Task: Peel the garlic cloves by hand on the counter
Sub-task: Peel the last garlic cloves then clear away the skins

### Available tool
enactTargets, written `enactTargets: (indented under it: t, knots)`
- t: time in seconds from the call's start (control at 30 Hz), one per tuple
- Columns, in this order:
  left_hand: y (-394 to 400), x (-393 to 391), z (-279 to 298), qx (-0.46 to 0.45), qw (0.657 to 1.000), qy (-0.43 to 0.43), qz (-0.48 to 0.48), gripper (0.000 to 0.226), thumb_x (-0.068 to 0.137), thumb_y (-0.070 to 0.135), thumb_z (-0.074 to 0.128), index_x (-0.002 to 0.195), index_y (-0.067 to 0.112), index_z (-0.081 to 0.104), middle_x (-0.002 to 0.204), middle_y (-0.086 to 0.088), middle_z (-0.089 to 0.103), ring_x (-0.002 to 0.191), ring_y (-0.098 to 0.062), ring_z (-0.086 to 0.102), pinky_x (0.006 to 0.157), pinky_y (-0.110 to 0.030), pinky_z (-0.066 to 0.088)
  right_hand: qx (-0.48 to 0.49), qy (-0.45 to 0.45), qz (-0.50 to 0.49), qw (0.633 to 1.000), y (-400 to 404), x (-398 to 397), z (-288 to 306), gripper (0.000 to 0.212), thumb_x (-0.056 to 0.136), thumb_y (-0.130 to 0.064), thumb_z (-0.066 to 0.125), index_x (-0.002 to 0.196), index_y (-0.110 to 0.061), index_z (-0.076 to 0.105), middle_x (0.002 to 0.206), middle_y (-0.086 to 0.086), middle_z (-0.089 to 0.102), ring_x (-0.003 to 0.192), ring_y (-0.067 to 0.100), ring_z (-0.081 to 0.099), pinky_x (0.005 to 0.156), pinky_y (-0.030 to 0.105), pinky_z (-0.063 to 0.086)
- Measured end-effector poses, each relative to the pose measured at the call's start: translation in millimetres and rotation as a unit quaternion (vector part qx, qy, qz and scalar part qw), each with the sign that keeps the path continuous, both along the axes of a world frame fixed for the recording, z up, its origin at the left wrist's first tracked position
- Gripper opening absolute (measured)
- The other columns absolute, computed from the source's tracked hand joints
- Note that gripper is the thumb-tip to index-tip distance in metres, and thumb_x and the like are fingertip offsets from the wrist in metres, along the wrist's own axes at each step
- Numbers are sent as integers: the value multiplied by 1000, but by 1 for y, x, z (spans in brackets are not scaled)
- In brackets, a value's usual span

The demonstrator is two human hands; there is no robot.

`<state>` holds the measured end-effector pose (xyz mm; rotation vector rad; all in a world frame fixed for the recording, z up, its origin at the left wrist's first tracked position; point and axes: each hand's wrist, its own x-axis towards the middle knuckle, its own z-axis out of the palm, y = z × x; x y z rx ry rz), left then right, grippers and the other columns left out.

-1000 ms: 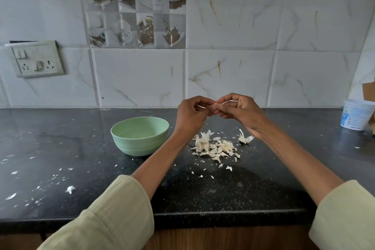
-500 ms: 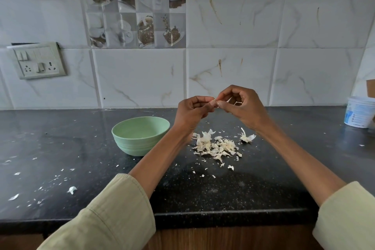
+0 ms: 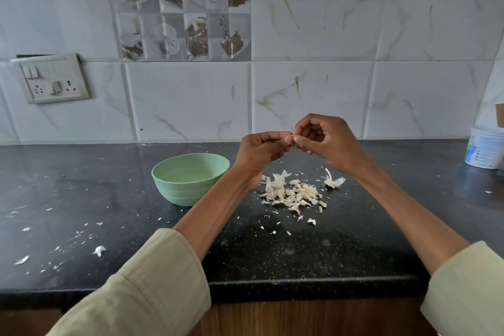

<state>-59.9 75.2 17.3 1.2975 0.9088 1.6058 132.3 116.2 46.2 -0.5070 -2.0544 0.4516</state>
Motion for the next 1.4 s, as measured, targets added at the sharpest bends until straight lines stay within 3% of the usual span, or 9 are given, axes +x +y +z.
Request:
enactTargets:
  t: [0.2, 0.33, 0.43, 0.53, 0.67, 1.03, 1.2, 1.33, 1.4]
  knots:
    - [1, 3, -1, -10, 999, -33, -15, 7, 91, 5, 77, 98, 5, 79, 84, -7, 76, 78, -13, 68, 81, -24, 58, -10, -13, 2, 1000, 2, -3, -1, 7, 95, -9, 77, 95, -11, 71, 79, 8, 72, 71, 32, 67, 67, 35, 58]
    - [2, 4, 0, -11, 999, -44, -14, 10, 91, 6, 77, 101, 5, 79, 87, -9, 76, 79, -12, 69, 81, -24, 58, 2, -21, -13, 1000, 2, -5, -2, 8, 96, -7, 74, 94, -13, 69, 80, 5, 71, 69, 16, 61, 67, 31, 54]
    - [4, 7, -2, -24, 997, -74, -29, 17, 94, 5, 74, 111, 2, 77, 88, -7, 76, 79, -11, 69, 78, -21, 58, 17, -28, -31, 999, 2, -7, -3, 10, 95, -8, 74, 92, -16, 68, 83, 8, 70, 71, 23, 61, 68, 34, 53]
    - [6, 7, -3, -36, 993, -110, -39, 25, 97, 6, 71, 120, -2, 74, 87, -5, 75, 79, -9, 68, 76, -19, 59, 29, -51, -32, 998, 1, -10, -6, 10, 95, -9, 74, 92, -17, 68, 83, 7, 70, 70, 12, 57, 66, 27, 52]
    - [8, 6, -4, -32, 994, -99, -28, 19, 96, 9, 73, 113, 2, 77, 90, -6, 74, 79, -9, 66, 77, -20, 58, 31, -46, -47, 997, -2, -11, -6, 12, 91, -6, 76, 89, -16, 68, 75, -2, 66, 64, 5, 54, 63, 21, 48]
    - [3, 3, 0, -29, 996, -86, -2, 19, 98, 13, 72, 115, 12, 79, 109, -4, 80, 92, -9, 69, 85, -25, 51, 34, -53, -55, 997, -3, -3, -2, 10, 95, -17, 75, 89, -19, 67, 80, -3, 70, 72, 21, 64, 66, 27, 51]
    - [1, 2, 1, -17, 997, -74, -2, 19, 94, 15, 77, 112, 16, 82, 104, -8, 68, 92, -13, 59, 78, -24, 48, -8, -24, -56, 998, -4, 0, 1, 31, 104, -30, 67, 80, -12, 61, 70, 3, 69, 64, 17, 66, 64, 25, 51]
    - [4, 2, 0, -1, 999, -35, 13, 19, 94, 17, 78, 112, 15, 82, 99, -10, 65, 92, -19, 54, 78, -28, 44, -83, -12, -12, 996, 1, 3, 2, 25, 98, -16, 75, 100, -6, 52, 84, 12, 67, 71, 16, 67, 64, 26, 56]
    - [5, 2, -1, 11, 1000, -11, 21, 18, 94, 16, 78, 112, 14, 83, 96, -11, 68, 91, -21, 54, 79, -30, 44, -141, -1, 15, 990, 3, 1, 2, 29, 99, -21, 74, 111, -6, 52, 94, 13, 70, 79, 22, 70, 69, 32, 60]
